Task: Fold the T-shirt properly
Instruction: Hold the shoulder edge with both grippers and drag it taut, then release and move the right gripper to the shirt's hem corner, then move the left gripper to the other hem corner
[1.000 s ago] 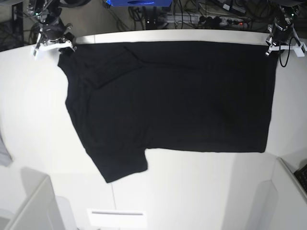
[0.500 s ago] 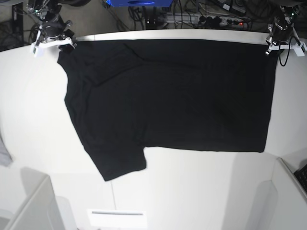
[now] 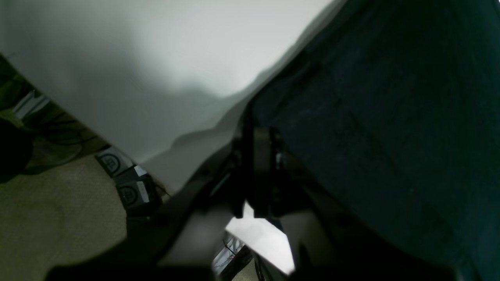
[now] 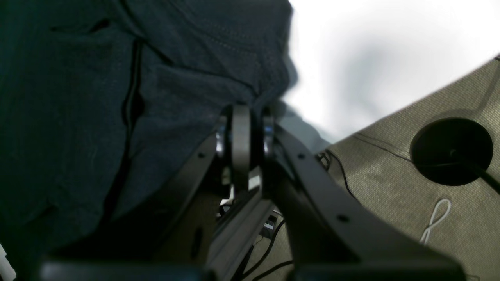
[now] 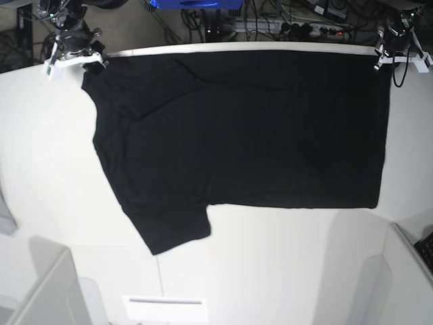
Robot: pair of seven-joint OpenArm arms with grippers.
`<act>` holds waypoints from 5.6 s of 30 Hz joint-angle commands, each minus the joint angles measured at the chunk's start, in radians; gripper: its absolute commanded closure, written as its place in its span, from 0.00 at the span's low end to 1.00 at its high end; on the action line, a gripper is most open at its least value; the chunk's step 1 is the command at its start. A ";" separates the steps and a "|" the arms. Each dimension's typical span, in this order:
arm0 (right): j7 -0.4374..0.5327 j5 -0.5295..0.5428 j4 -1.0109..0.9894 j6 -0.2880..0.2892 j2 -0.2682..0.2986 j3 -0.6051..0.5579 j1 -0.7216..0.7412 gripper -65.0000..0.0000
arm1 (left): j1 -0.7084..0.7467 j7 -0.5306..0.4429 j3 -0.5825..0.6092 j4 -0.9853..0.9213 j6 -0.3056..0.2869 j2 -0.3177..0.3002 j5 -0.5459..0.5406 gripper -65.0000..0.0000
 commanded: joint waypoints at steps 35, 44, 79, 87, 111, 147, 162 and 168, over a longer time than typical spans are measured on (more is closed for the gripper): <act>-0.177 0.003 0.154 0.010 0.045 0.056 0.354 0.48 | -0.064 -0.019 -0.187 0.258 -0.003 -0.060 0.002 0.91; -0.354 0.000 -0.150 0.010 0.088 0.024 0.771 0.47 | -0.107 -0.019 -0.184 0.260 -0.003 -0.063 0.002 1.00; 0.357 0.000 -1.540 0.148 0.129 -0.964 1.506 0.46 | -0.080 -0.019 -0.189 0.266 -0.003 -0.057 0.097 1.00; 0.303 0.000 -1.534 0.182 0.129 -0.964 1.492 0.48 | -0.080 -0.019 -0.187 0.266 -0.003 -0.057 0.097 1.00; 0.334 0.000 -1.534 0.183 0.116 -0.964 1.492 1.00 | -0.096 -0.019 -0.184 0.258 -0.003 -0.065 0.099 0.69; 0.334 0.000 -1.534 0.183 0.123 -0.966 1.505 1.00 | -1.167 -0.162 0.887 -1.015 -0.003 -0.490 0.102 0.21; 0.334 0.000 -1.534 0.185 0.140 -0.966 1.503 1.00 | -1.312 -0.318 1.209 -1.258 -0.003 -0.407 0.100 0.21; 0.334 0.000 -1.534 0.185 0.140 -0.966 1.502 1.00 | -1.289 -0.318 1.202 -1.253 -0.003 -0.388 0.100 0.21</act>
